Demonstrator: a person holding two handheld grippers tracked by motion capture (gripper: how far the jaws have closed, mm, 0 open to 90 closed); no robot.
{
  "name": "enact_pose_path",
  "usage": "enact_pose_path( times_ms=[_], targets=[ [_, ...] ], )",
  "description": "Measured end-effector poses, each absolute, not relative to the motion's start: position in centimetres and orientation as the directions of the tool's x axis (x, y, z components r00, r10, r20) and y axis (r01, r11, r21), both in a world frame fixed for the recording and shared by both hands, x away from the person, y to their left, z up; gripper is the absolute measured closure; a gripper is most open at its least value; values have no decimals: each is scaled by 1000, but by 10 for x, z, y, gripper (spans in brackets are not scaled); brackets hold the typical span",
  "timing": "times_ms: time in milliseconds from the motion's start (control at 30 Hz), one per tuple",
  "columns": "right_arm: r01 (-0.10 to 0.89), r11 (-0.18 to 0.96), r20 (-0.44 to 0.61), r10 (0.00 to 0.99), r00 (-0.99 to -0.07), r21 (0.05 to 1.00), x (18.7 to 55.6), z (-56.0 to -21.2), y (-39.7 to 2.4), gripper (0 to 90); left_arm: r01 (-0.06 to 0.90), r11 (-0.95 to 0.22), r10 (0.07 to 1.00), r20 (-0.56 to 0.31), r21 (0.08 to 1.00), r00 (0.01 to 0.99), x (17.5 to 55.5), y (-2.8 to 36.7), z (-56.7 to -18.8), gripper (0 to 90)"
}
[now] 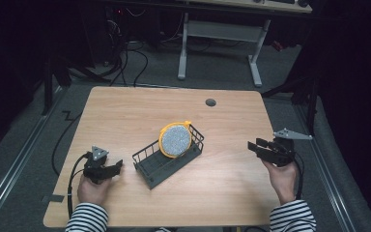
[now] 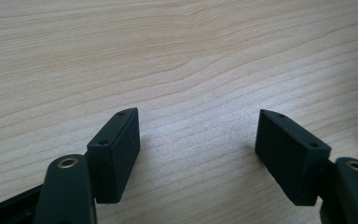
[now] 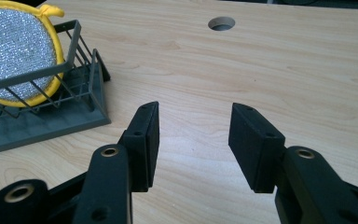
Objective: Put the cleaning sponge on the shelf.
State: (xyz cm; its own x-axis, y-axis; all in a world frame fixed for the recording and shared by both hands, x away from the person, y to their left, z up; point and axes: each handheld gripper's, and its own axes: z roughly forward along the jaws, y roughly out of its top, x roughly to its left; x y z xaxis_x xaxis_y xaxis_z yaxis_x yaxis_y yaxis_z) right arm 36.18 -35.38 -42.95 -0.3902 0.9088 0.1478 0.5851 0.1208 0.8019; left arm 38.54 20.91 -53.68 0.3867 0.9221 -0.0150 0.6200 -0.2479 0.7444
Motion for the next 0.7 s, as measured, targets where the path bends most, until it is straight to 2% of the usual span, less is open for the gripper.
enact_pose_path(
  times_ms=[700],
  targets=[
    [604, 92, 182, 908, -377, 792, 348, -469, -348, 524, 620, -249, 922, -14, 744, 387, 385, 209, -537, 311]
  ],
)
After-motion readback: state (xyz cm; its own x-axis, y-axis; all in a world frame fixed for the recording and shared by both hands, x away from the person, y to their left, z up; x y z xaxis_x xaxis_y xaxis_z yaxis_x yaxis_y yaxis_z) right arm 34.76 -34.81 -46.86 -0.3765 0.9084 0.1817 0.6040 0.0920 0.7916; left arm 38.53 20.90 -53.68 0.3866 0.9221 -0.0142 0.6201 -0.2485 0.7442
